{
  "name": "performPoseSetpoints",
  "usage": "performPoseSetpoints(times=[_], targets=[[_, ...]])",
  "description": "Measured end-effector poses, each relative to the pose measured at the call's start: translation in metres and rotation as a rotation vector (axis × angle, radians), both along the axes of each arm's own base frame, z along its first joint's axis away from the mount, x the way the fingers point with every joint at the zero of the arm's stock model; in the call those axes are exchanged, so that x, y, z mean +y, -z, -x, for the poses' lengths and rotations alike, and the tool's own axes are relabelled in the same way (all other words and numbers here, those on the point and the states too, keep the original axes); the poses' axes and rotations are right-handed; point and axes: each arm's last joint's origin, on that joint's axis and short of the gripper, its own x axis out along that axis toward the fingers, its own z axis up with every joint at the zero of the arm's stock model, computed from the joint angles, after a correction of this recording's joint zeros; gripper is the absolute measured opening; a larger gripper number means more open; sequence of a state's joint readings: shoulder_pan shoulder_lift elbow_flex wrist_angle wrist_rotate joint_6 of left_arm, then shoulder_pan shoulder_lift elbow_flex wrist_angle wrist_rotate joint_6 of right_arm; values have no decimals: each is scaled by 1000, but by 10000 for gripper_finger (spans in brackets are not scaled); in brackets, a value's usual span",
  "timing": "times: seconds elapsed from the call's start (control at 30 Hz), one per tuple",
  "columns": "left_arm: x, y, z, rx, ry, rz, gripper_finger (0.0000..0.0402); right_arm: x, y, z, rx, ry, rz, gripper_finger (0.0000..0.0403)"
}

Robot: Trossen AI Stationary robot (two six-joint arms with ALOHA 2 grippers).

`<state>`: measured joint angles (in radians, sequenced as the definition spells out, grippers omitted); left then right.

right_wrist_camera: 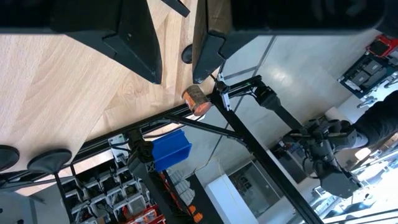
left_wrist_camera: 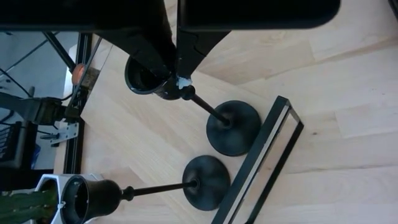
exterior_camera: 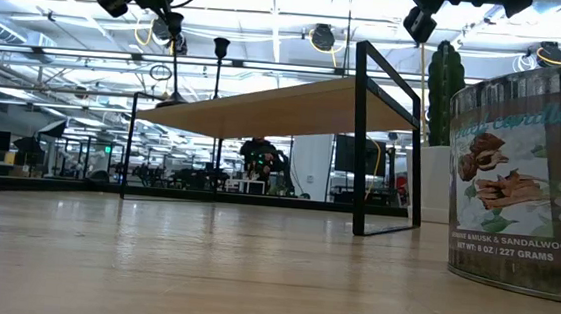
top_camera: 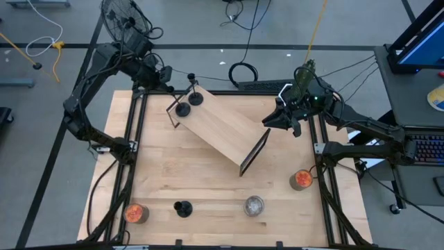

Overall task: Pick & Place candle stick holders
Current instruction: Put the top black candle holder on the shelf, then put the black candle holder on the shelf

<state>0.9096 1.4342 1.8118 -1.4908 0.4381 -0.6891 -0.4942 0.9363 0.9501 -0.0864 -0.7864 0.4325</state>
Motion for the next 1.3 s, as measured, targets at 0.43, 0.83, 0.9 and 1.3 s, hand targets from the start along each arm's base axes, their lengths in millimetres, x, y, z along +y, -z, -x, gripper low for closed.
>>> performPoseSetpoints(times=[0.43, 0.83, 0.9, 1.3], targets=[[0, 0, 0, -4, 5, -2, 18, 0, 0, 0, 0, 0, -1, 84], [5, -4, -4, -62, -2, -49, 72, 0, 0, 0, 0, 0, -1, 84], [5, -4, -4, -63, -8, -43, 81, 0, 0, 0, 0, 0, -1, 84], [10, -4, 2, -62, -23, -60, 85, 0, 0, 0, 0, 0, -1, 84]])
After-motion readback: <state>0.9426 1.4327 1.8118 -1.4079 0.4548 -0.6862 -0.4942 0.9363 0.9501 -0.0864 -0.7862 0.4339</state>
